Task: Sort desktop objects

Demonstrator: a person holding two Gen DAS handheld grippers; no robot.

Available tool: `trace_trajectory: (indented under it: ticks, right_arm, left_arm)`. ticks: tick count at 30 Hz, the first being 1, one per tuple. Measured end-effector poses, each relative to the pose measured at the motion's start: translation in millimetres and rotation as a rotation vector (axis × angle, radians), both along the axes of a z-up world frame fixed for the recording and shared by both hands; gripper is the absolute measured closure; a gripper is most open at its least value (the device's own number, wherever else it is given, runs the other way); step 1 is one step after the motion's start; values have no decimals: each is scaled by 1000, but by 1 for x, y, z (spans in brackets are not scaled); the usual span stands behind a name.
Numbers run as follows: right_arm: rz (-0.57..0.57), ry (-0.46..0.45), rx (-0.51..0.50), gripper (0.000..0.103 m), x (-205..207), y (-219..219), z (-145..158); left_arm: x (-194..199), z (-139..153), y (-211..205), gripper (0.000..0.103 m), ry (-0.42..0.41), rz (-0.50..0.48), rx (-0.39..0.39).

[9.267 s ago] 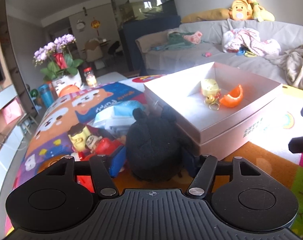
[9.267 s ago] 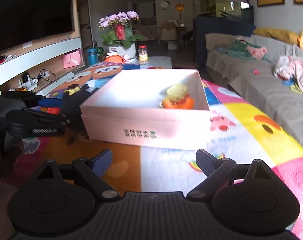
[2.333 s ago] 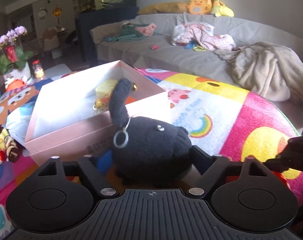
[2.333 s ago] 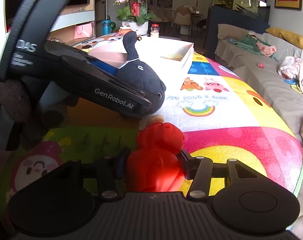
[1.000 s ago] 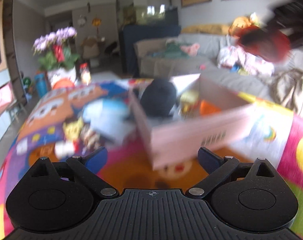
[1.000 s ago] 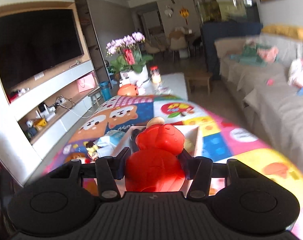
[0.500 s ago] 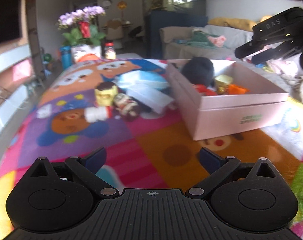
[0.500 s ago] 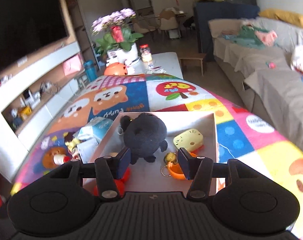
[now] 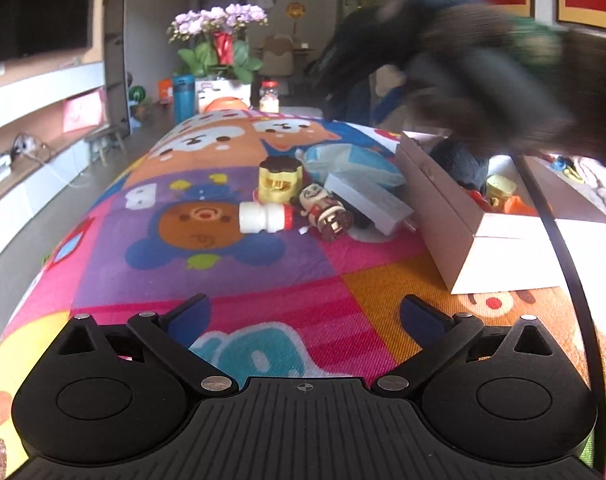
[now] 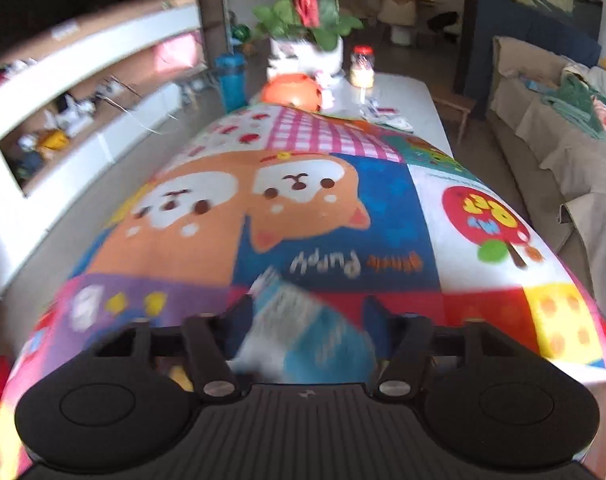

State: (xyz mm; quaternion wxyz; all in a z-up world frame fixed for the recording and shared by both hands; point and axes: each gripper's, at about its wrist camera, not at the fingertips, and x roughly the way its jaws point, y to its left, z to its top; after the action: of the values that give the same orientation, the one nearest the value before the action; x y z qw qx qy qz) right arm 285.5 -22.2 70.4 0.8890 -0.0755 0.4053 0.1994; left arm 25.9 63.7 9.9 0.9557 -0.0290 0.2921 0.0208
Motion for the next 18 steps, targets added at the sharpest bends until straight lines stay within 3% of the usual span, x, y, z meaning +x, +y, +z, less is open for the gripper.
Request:
trace_trajectory:
  ticks: [4,7,16,18]
  right_arm:
    - [-93,96,-61,50,43,24,-28]
    - [-85,177,-26,50,42,20,-36]
    - [154,404,42,47,-60,8,-37]
    - [208,393,23,46,-87,2,-35]
  left_arm:
    - [-2,0,1,0,9,-31,-18]
    - [-5,0,2,0,22,-62,-36]
    - [-26,1,-9,0,46,-115,-15]
    - [-34,0,-11,0,55,-118,-3]
